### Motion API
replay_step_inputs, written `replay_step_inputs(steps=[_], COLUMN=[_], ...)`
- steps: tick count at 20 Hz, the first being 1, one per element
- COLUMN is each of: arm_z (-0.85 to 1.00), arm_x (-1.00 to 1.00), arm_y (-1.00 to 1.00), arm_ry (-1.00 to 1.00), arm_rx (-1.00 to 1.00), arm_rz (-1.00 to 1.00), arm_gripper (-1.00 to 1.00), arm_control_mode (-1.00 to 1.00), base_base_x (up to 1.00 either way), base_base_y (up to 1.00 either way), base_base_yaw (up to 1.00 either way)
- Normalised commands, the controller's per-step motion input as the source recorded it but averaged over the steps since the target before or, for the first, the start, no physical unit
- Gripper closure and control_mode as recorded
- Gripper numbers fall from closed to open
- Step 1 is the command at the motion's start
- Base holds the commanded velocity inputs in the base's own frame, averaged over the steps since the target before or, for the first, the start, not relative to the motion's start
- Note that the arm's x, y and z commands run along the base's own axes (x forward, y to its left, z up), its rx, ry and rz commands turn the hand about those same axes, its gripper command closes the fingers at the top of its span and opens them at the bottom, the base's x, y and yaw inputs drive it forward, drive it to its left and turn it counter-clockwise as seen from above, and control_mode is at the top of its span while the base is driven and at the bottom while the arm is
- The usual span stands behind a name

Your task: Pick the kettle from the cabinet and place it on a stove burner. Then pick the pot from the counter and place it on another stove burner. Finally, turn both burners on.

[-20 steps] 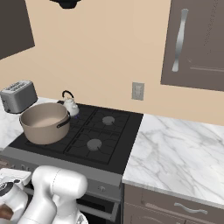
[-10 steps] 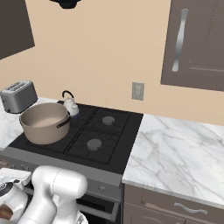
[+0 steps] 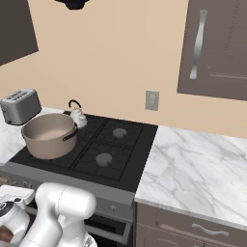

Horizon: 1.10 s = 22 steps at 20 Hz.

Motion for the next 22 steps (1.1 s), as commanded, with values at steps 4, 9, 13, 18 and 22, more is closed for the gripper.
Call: replay_step_inputs(steps=[4,9,13,18,22], arm_z=[-0.17,-0.15,-0.16,-0.19,-0.07], arm_x=[0.11,0.14,0.13,0.08,0.04], arm_y=[0.00,0.00,-0.01,-0.02,-0.01], arm_ry=[0.00,0.00,0.00,0.00,0.00], arm_rx=[0.00,0.00,0.00,0.00,0.01], arm_rz=[0.00,0.00,0.00,0.00,0.00], arm_gripper=[-1.00,-1.00,-1.00,-1.00,-1.00], arm_control_mode=[-1.00,-1.00,-1.00,-1.00,-1.00], base_base_x=[0.00,0.00,0.00,0.00,0.00], base_base_y=[0.00,0.00,0.00,0.00,0.00], base_base_yaw=[0.00,0.00,0.00,0.00,0.00])
